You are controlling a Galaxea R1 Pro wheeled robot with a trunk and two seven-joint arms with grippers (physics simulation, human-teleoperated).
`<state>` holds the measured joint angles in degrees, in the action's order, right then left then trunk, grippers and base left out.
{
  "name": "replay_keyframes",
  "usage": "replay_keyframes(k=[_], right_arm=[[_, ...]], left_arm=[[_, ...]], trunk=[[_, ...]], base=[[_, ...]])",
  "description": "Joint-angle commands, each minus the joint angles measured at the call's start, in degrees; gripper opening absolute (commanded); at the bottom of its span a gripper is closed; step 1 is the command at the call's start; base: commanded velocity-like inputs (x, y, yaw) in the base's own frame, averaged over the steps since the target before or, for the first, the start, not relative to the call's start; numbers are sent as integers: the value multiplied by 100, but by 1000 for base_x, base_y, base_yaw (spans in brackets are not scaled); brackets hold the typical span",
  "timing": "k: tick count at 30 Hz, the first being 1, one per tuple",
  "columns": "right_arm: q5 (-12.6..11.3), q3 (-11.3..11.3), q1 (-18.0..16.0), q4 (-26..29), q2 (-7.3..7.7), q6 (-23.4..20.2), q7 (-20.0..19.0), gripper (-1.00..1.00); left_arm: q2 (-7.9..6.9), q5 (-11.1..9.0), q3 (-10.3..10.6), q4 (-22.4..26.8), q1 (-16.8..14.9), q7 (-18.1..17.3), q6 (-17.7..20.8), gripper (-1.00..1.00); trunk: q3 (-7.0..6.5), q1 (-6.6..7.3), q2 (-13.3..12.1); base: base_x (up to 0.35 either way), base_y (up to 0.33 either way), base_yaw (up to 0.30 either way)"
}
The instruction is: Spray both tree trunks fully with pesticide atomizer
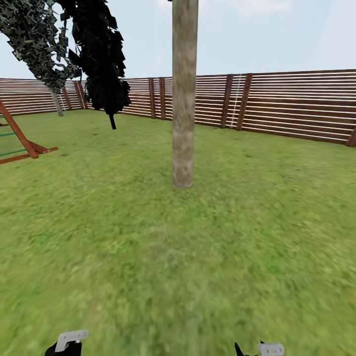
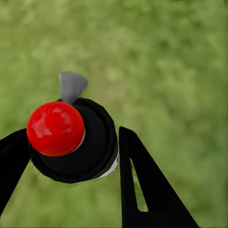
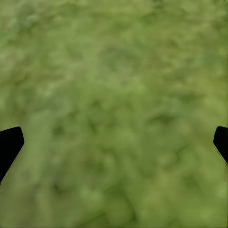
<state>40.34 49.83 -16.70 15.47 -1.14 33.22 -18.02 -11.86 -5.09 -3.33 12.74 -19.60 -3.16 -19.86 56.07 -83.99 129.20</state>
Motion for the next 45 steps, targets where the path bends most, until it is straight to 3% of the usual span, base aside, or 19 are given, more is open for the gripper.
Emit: replay_keyframes(k=[1, 45], right_arm=[[0, 0, 0, 0, 0, 0, 0, 100], [8, 0, 0, -6, 0, 0, 0, 100]], left_arm=[[0, 0, -1, 1, 0, 0, 0, -100], [0, 0, -1, 1, 0, 0, 0, -100]], trunk=[[0, 0, 0], [0, 0, 0]], base=[[339, 0, 0], [339, 0, -37]])
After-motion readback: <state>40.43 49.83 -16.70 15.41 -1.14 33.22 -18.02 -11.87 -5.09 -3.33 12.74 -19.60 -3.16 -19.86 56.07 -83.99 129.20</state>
